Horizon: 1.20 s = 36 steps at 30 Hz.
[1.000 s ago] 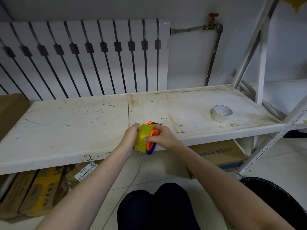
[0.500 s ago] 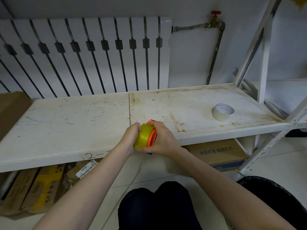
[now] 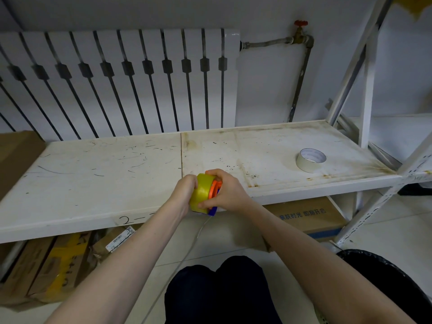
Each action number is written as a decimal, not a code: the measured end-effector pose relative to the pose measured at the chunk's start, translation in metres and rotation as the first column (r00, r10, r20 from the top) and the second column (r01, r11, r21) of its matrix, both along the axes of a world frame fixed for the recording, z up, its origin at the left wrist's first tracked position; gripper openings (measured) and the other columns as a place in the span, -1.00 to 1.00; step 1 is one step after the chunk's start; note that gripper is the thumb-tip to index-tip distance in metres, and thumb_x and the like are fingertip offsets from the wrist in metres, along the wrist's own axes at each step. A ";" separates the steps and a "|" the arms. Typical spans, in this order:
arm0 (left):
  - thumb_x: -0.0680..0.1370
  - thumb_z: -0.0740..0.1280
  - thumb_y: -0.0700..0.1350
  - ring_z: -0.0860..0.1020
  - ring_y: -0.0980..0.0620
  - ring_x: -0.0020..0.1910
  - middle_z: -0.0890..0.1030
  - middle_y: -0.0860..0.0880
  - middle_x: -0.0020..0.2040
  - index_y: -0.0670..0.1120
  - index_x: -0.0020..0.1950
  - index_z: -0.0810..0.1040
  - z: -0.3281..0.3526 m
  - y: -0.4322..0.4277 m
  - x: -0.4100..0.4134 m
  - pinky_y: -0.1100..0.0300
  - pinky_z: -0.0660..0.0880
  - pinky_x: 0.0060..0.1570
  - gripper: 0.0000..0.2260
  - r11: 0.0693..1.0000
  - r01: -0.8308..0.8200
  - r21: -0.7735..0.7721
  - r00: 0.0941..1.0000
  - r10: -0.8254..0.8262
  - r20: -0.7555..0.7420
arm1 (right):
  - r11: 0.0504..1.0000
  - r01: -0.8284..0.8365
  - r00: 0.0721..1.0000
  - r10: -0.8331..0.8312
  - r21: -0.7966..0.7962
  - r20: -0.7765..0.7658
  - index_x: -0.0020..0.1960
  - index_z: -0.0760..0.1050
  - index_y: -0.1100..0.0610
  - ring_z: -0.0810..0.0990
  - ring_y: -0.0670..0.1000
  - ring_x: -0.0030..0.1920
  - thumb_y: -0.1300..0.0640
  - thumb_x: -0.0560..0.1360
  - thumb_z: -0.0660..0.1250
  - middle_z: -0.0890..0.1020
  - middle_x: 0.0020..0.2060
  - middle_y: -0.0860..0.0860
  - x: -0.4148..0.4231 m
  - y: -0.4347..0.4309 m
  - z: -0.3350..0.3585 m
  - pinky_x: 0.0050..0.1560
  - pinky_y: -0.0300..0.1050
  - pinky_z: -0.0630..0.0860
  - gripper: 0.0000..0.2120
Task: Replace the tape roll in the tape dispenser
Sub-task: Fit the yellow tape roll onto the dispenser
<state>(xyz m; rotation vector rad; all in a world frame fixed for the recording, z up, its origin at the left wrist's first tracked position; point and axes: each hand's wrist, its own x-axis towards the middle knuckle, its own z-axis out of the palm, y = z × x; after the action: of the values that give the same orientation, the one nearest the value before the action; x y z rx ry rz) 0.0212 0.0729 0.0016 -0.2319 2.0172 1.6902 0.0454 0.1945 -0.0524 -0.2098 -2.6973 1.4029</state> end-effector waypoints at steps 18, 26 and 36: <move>0.46 0.16 -0.12 0.46 -0.04 -0.29 0.50 -0.10 -0.23 -0.09 -0.16 0.42 -0.013 -0.013 -0.005 0.19 0.39 -0.29 -0.92 0.995 0.095 0.014 0.995 -0.096 0.025 | 0.999 -0.038 0.999 0.036 0.035 0.038 0.38 0.29 -0.04 0.49 0.02 0.18 -0.10 0.17 0.58 0.46 0.23 -0.02 0.009 -0.002 -0.001 0.13 0.08 0.56 -0.13; 0.36 0.30 -0.24 0.55 -0.07 -0.17 0.60 -0.12 -0.18 -0.13 -0.08 0.59 -0.028 -0.033 -0.009 0.11 0.49 -0.12 -0.82 0.908 0.389 0.155 0.920 -0.375 -0.110 | 0.983 -0.181 0.983 0.181 0.008 0.020 0.46 0.21 0.12 0.37 -0.03 0.29 0.02 0.31 0.55 0.37 0.29 0.01 0.013 0.009 0.012 0.32 -0.08 0.40 -0.16; 0.50 0.29 -0.34 0.56 -0.01 -0.09 0.60 -0.14 -0.07 -0.17 0.05 0.55 -0.034 -0.040 -0.013 0.21 0.48 -0.06 -0.82 0.844 0.531 0.067 0.836 -0.510 -0.204 | 0.927 0.017 0.933 0.120 0.375 -0.339 -0.08 0.67 0.08 0.55 0.01 -0.08 0.07 0.45 0.40 0.63 -0.15 0.01 0.008 -0.005 0.020 -0.12 0.03 0.53 -0.89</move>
<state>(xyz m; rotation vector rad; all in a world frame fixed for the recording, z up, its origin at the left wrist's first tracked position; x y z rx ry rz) 0.0079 0.0327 -0.0323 0.4952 1.8576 1.5012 0.0538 0.1895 -0.0321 0.1371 -2.6007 0.8082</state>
